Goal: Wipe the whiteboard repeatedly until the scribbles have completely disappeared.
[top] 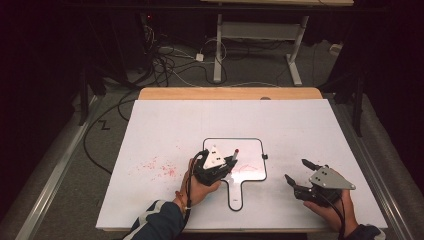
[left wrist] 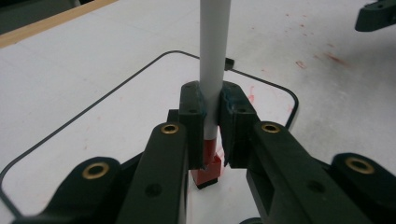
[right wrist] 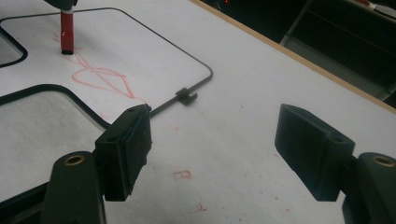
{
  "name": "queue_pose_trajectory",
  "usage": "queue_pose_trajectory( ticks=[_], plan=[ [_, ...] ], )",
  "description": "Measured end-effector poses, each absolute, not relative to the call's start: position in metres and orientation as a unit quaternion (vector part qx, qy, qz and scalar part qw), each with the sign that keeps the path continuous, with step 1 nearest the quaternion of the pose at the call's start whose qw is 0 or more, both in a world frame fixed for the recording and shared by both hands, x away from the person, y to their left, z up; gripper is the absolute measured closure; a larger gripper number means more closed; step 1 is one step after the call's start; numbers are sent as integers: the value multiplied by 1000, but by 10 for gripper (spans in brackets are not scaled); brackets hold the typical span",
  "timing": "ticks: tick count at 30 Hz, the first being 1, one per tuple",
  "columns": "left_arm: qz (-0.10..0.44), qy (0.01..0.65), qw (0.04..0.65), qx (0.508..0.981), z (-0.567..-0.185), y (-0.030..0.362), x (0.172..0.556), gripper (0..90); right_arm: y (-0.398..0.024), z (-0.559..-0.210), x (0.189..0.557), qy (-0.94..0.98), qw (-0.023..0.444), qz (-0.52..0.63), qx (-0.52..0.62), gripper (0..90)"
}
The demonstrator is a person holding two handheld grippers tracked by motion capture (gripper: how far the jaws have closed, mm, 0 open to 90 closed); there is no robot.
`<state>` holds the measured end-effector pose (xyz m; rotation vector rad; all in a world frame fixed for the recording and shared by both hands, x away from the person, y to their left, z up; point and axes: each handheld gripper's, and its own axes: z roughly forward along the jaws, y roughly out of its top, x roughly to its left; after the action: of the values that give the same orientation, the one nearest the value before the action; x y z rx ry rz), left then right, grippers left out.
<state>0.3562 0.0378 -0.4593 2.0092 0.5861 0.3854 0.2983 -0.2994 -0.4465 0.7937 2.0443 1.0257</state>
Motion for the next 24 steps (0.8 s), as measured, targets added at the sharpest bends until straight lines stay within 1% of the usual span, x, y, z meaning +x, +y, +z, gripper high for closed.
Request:
queue_pose_trajectory(
  ticks=[5,9,14,16,19,21,24],
  plan=[
    [187,266,468,822,-458,56,361,788,-300,-446,296,789,357,395,307,280],
    [185,287,466,816,-458,72,360,788,-299,-446,296,791,360,390,305,280],
    [169,272,479,817,-461,64,345,789,-298,-446,296,791,355,395,303,281],
    [171,247,485,821,-461,56,342,789,-298,-446,297,792,355,394,303,280],
    [185,245,479,822,-462,54,342,788,-296,-447,297,795,352,392,300,281],
    [201,264,468,819,-462,60,344,789,-296,-447,298,797,354,388,298,281],
    [200,294,468,809,-462,75,351,789,-295,-448,298,799,355,385,294,281]
  ],
)
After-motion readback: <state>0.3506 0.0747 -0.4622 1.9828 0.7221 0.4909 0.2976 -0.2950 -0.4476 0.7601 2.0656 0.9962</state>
